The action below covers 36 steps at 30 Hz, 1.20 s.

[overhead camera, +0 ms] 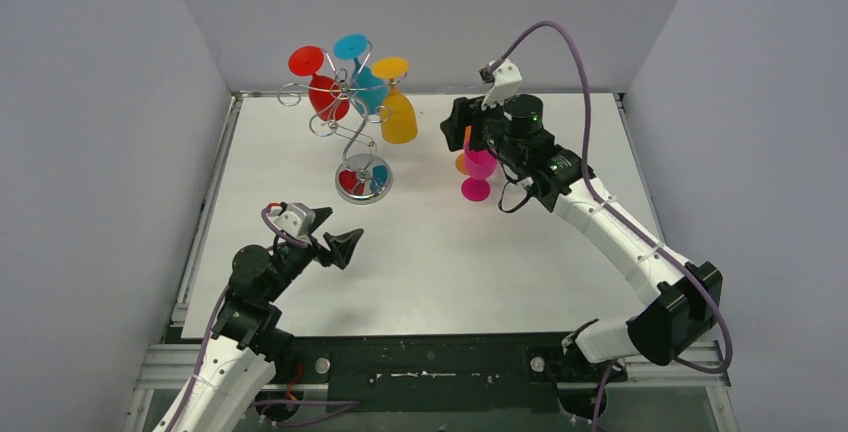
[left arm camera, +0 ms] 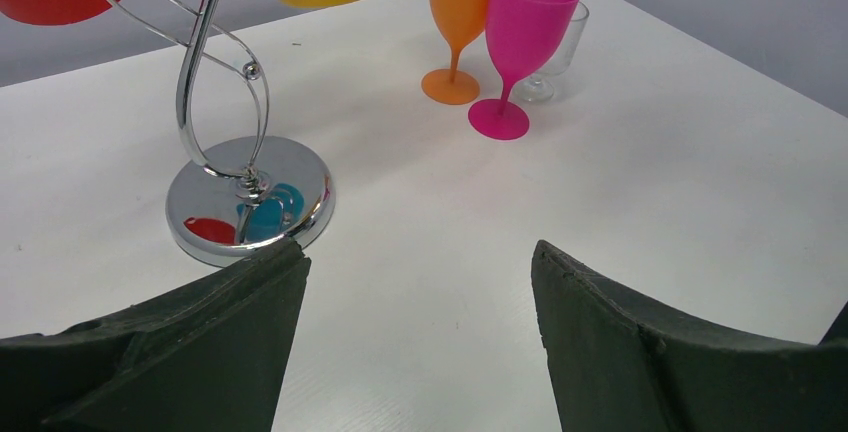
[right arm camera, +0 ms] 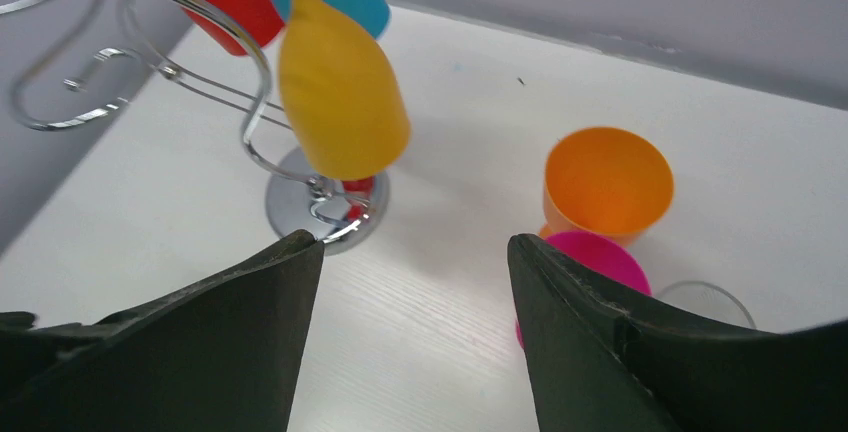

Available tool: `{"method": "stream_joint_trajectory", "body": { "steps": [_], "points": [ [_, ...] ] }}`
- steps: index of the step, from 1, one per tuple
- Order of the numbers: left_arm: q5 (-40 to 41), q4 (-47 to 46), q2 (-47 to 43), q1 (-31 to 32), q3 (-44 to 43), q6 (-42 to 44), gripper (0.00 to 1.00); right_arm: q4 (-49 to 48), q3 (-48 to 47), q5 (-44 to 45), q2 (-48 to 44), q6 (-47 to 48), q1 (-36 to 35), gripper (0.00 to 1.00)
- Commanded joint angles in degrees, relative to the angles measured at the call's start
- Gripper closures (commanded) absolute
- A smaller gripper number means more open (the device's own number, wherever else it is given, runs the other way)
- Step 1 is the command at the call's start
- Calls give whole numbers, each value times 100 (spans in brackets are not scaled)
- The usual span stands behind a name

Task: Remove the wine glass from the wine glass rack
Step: Place the wine glass at the center of the board, then pick up the wine glass from the wine rack.

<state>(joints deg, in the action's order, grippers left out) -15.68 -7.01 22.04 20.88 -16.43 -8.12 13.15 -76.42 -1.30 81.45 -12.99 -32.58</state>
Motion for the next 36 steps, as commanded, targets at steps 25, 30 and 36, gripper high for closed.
{"method": "stream_joint_trajectory", "body": {
  "steps": [25,30,36],
  "points": [
    [-197,-25,-42,-179,-273,99,20,-1208,-3610,-1799,2938,-2623,328,25],
    [-222,-18,-73,-225,-273,100,20,-981,-4382,-1978,3512,-2611,324,31],
    [-281,-11,-35,-268,-265,125,20,-969,-4322,-1883,3542,-2576,300,43]
  ]
}}
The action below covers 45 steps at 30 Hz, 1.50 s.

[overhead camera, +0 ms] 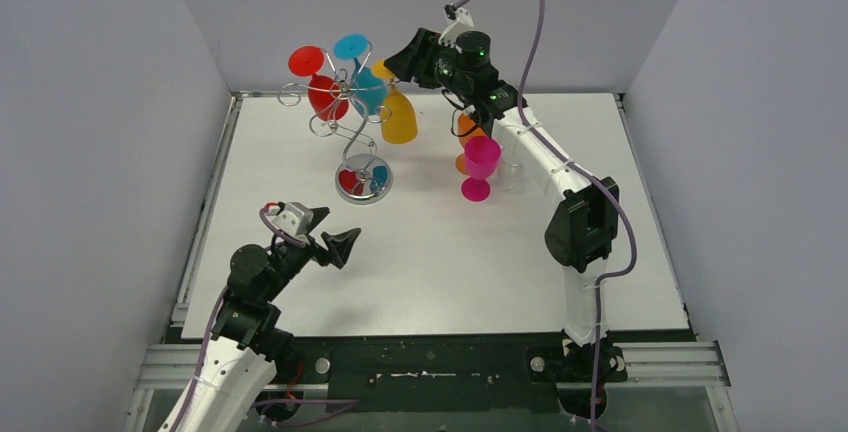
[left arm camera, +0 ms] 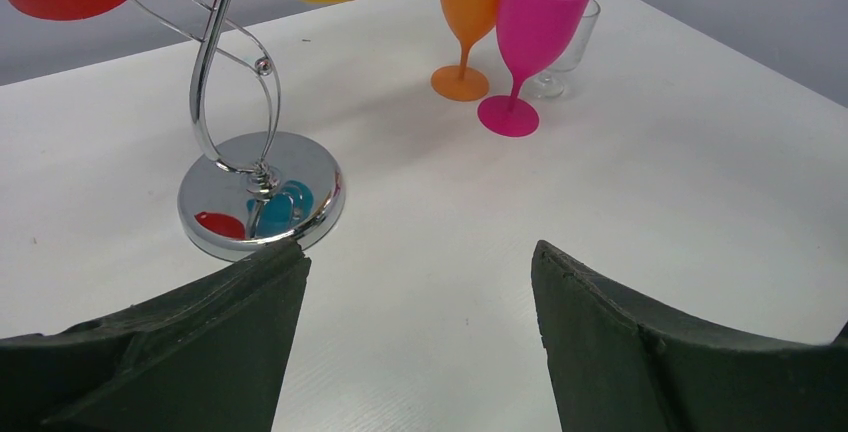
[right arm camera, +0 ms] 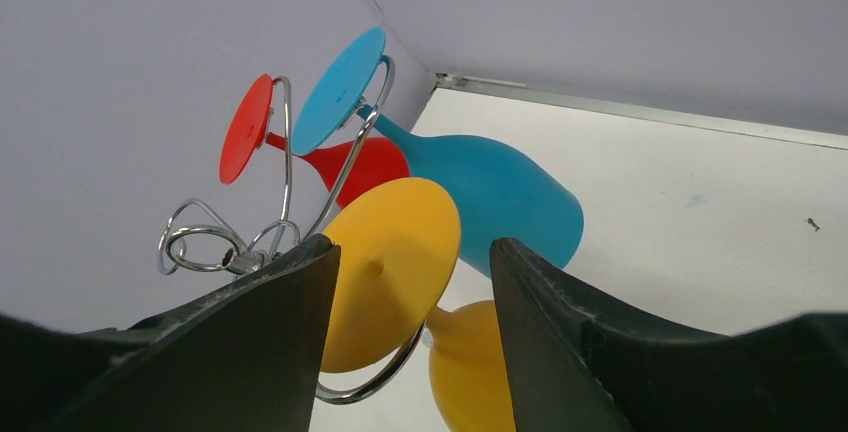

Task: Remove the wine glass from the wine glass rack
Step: Pick up the wine glass from the wine rack.

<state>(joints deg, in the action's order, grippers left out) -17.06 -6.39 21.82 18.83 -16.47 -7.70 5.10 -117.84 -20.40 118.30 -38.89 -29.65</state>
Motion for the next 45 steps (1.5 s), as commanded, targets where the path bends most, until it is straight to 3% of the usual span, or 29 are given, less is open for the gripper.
{"method": "stream_joint_trajectory", "body": {
  "steps": [1,7,10,24,40,45],
  "points": [
    [-162,-79,-1,-71,-260,85,20,-178,-128,88,-179,48,4,45],
    [-247,-81,97,-149,-269,87,20,-146,2,82,-293,153,7,67],
    [-279,-90,125,-177,-269,85,20,-194,146,31,-397,141,5,73],
    [-389,-117,224,-222,-269,60,20,-458,1101,222,-1206,-216,-108,82],
    [-439,-121,217,-239,-264,42,20,-1176,2417,813,-2178,-859,-585,100],
    [-443,-134,224,-239,-260,41,20,-1296,2624,787,-2259,-1022,-583,100]
  ]
}}
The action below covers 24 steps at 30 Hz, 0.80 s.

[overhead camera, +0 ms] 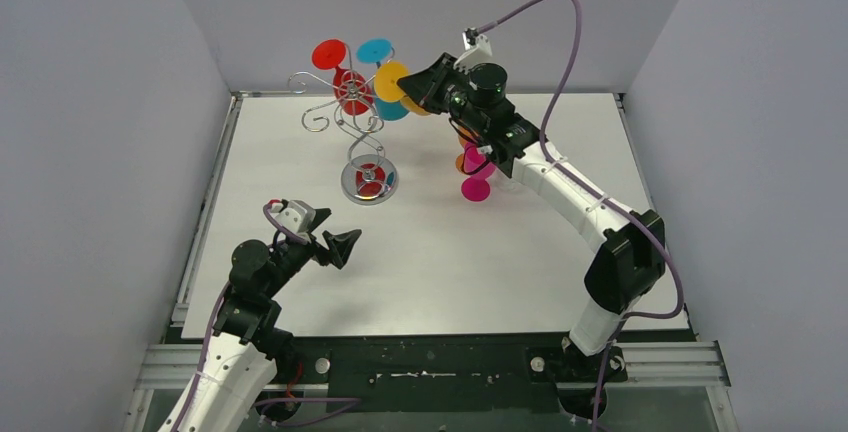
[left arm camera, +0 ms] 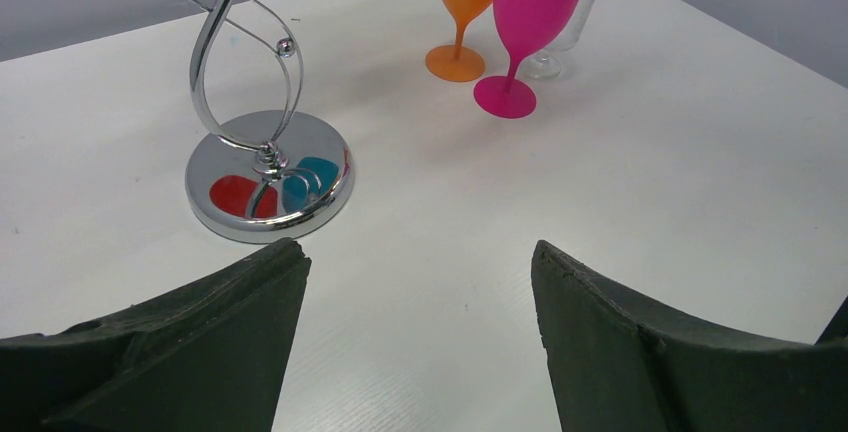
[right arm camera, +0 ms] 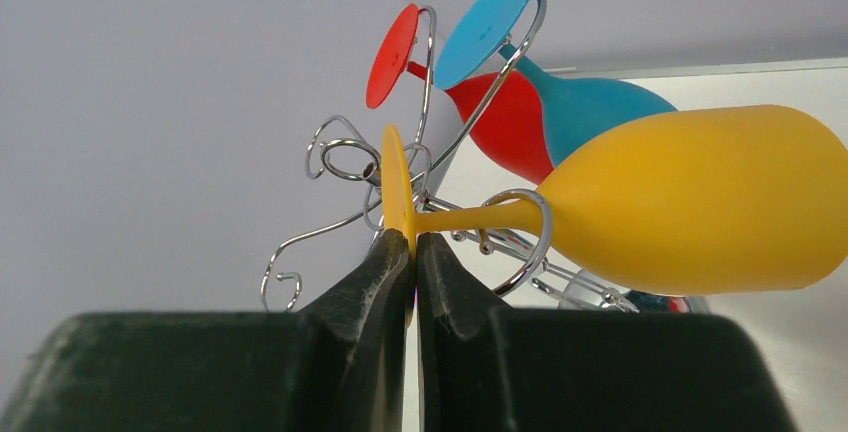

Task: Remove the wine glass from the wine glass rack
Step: Pick up the wine glass from the wine rack.

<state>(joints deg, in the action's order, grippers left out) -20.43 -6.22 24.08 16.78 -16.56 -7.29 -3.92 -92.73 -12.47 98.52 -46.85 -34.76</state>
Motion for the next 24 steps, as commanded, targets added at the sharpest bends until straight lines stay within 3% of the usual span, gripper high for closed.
{"method": "stream_joint_trajectory", "body": {
  "steps": [1,15,24],
  "points": [
    [-106,-152,0,-34,-252,-5,20,-424,109,-24,-272,-247,-66,100],
    [-82,-126,25,-43,-260,17,20,-1100,-133,-1003,262,-1222,396,100],
    [-98,-125,66,-51,-260,35,20,-936,-263,-1442,428,-1174,414,100]
  ]
}}
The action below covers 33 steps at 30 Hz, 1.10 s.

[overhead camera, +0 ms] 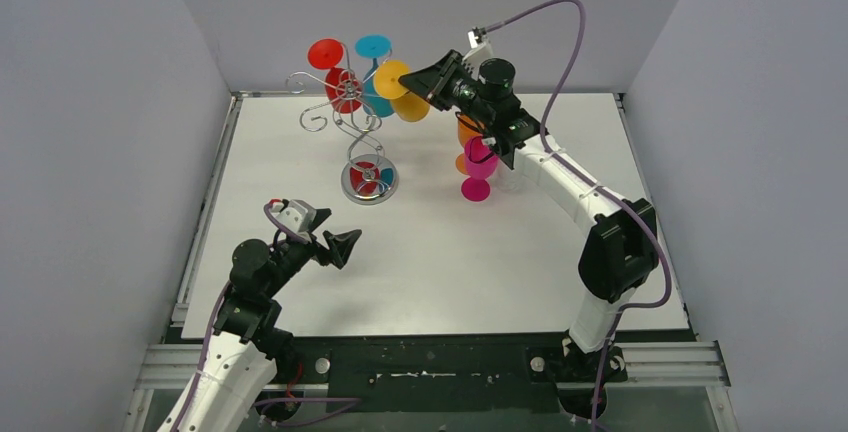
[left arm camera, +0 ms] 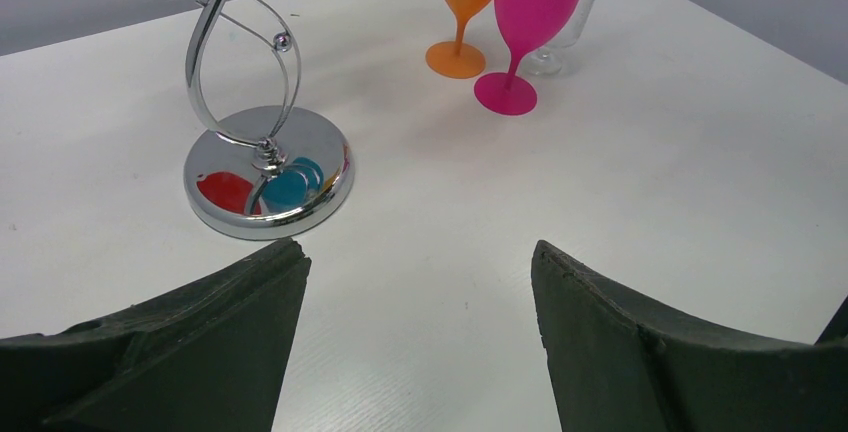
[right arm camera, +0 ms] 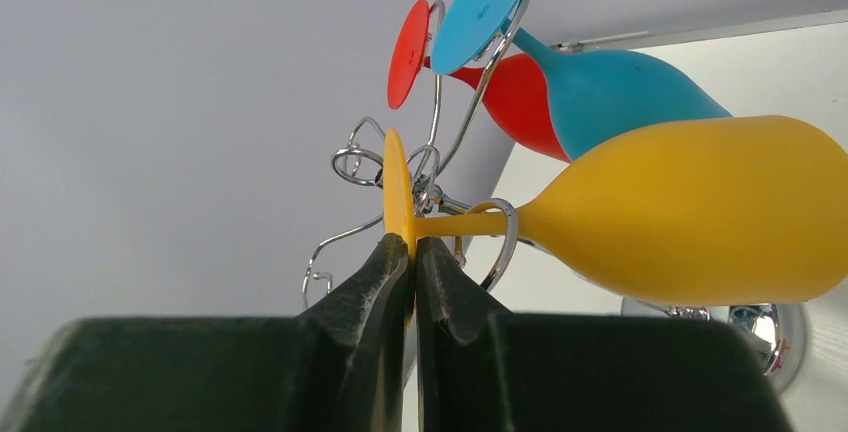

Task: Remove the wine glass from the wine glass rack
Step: Pick up the wine glass from the wine rack.

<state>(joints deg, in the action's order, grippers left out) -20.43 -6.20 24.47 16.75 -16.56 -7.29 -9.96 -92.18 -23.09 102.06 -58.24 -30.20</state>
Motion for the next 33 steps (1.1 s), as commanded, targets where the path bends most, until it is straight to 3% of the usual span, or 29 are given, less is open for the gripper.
{"method": "stream_joint_trajectory", "body": {
  "steps": [1,16,24,33],
  "points": [
    [-108,-125,38,-49,-260,35,20,-324,-348,-403,73,-38,-47,100],
    [-124,-119,90,-75,-269,35,20,3,-790,-449,496,-141,-19,100],
    [-137,-124,93,-76,-269,39,20,369,-660,-41,114,177,-60,100],
    [-198,-127,162,-85,-269,43,19,802,-487,420,-293,-640,-94,100]
  ]
}}
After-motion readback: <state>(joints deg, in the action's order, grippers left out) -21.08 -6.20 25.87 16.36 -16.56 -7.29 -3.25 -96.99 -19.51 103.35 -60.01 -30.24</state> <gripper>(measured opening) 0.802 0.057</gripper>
